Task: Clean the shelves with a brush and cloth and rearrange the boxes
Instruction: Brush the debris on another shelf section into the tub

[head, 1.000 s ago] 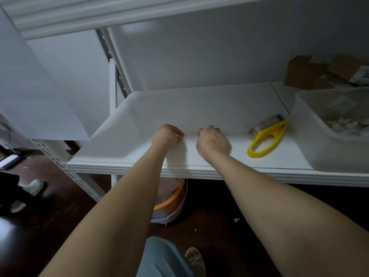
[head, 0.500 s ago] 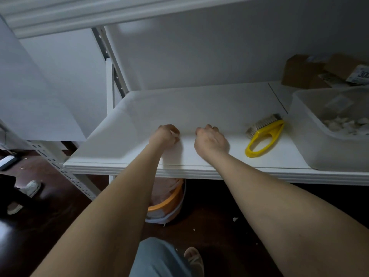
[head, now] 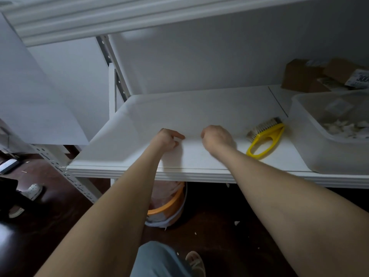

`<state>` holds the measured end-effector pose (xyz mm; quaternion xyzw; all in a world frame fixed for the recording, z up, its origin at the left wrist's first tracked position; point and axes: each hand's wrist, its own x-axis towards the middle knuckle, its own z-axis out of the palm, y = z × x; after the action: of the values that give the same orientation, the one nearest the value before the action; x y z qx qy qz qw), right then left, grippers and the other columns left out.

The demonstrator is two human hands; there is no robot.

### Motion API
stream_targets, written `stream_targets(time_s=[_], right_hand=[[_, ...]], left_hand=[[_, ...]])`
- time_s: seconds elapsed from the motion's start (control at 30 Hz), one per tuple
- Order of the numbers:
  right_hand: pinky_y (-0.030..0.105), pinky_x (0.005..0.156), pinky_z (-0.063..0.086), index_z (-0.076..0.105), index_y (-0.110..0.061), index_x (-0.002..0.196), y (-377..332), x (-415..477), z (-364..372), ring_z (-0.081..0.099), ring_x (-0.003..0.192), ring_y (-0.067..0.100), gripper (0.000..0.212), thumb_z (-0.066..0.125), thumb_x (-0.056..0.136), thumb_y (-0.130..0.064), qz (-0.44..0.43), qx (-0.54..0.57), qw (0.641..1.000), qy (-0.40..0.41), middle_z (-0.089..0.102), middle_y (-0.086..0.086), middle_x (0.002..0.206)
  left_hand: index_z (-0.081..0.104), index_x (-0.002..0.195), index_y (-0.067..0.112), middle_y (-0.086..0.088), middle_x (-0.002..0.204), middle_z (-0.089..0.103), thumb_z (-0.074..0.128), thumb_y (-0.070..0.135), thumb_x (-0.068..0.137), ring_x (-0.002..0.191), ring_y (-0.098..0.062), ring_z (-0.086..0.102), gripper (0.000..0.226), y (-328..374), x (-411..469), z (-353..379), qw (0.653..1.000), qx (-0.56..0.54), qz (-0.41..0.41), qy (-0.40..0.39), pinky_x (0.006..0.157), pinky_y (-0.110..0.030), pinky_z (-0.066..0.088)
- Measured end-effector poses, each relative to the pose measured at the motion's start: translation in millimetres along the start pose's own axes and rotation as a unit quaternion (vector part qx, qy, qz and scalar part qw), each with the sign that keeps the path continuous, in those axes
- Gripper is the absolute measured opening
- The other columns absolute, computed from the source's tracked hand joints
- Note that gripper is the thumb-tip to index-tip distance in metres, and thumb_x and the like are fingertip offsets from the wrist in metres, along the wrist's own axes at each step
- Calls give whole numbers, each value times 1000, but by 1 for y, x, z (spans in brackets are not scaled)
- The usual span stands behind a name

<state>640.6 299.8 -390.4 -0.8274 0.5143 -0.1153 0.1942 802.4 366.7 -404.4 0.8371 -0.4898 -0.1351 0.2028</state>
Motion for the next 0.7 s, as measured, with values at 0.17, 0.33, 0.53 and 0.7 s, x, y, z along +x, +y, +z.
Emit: stream_targets(time_s=[0.17,0.33,0.53,0.7], right_hand=[[32,97,48,69,-8,114,23,20,-15,60,116,26,30,49,92,-13,84,129,988,32,64,11,124],[28,94,47,71,-12,111,36,18,-8,60,115,26,29,50,92,-14,89,123,987,44,65,8,122],[31,98,48,74,-30,102,35,5,3,60,112,21,29,53,85,-20,5,102,995,6,68,-1,118],[35,104,43,68,-30,115,25,1,5,50,122,25,33,55,85,-31,-22,52,998,-3,58,2,128]], left_hand=[[70,113,19,-15,124,58,54,-1,86,108,-29,59,37,1,6,4,1000,-17,-17,4,76,-15,37],[73,100,20,-17,121,60,57,1,85,100,-33,62,30,5,8,6,999,-18,-30,5,73,-23,44],[68,110,31,-11,122,54,55,11,85,99,-28,61,35,-2,3,9,999,-11,-34,16,92,-33,50],[70,112,28,-8,121,60,57,10,85,107,-24,60,36,-2,0,5,1000,-6,-10,12,96,-30,47]])
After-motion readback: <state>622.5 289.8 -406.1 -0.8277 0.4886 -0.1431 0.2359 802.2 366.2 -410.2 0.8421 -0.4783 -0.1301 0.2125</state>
